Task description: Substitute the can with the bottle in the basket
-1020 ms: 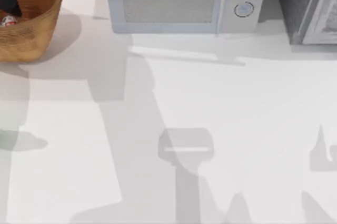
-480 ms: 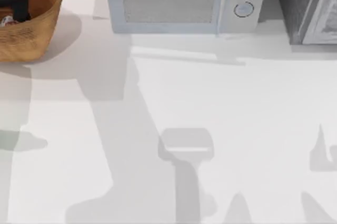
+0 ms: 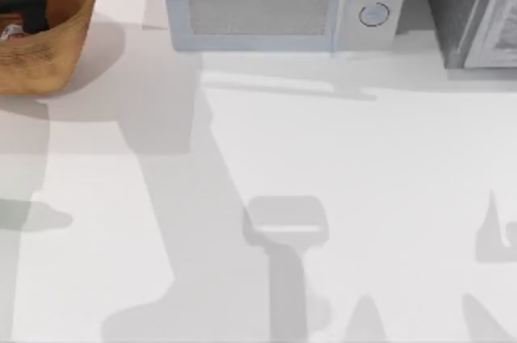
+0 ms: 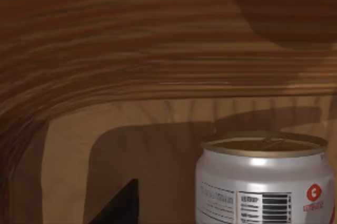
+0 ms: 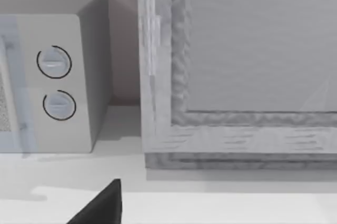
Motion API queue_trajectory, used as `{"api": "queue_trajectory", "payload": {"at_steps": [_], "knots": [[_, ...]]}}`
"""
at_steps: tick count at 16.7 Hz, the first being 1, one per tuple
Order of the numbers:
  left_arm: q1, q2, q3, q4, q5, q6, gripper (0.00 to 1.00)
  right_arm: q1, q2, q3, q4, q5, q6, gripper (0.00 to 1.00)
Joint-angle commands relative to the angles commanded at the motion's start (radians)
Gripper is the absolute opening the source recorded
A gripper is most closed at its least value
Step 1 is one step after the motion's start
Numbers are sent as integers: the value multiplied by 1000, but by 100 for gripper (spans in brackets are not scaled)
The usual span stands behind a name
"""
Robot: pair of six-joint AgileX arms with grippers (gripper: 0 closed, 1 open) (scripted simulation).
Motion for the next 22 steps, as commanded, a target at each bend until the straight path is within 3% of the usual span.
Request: {"api": "queue_trajectory", "payload": {"at_steps": [12, 22], "knots": [[0, 0, 0, 0, 0, 0, 2, 0, 0, 0, 0, 0, 0, 100], [-7, -39, 0, -3, 7, -2, 0, 0, 0, 0, 0, 0, 0, 100]]}}
